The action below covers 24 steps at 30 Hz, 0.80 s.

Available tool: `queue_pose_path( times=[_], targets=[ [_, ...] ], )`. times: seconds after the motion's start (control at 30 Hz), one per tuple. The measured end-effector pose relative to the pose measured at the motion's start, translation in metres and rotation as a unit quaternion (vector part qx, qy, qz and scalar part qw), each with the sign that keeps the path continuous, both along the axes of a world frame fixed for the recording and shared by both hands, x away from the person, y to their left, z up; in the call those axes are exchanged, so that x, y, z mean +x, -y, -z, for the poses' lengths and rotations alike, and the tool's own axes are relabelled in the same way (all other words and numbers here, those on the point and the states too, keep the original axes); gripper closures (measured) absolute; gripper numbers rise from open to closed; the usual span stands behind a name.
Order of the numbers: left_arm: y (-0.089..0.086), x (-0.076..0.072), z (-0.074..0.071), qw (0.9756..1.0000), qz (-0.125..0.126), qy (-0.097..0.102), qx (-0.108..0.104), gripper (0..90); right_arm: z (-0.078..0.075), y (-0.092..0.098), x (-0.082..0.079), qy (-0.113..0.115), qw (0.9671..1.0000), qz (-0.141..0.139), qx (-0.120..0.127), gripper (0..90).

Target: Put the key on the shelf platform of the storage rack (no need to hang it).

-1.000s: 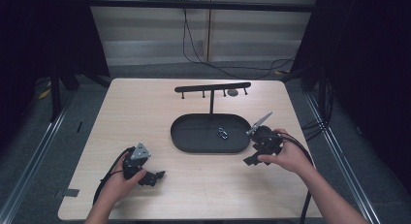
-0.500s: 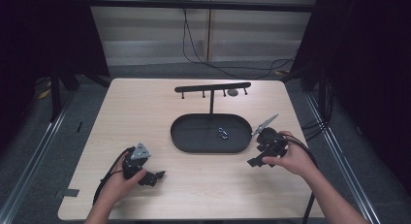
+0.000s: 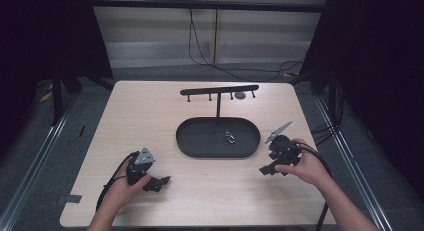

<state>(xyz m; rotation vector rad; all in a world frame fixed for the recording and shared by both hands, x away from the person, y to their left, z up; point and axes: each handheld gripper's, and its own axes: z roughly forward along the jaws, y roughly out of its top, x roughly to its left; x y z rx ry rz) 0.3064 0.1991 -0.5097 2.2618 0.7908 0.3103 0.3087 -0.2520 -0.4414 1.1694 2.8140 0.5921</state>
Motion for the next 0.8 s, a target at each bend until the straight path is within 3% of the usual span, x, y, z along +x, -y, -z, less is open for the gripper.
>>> queue_pose_path(
  times=[0.8],
  targets=[
    [0.000,0.000,0.000,1.0000,0.000,0.000,0.000,0.2,0.015,0.019,-0.010,-0.003,0.9999,0.016,0.000,26.6]
  ],
)
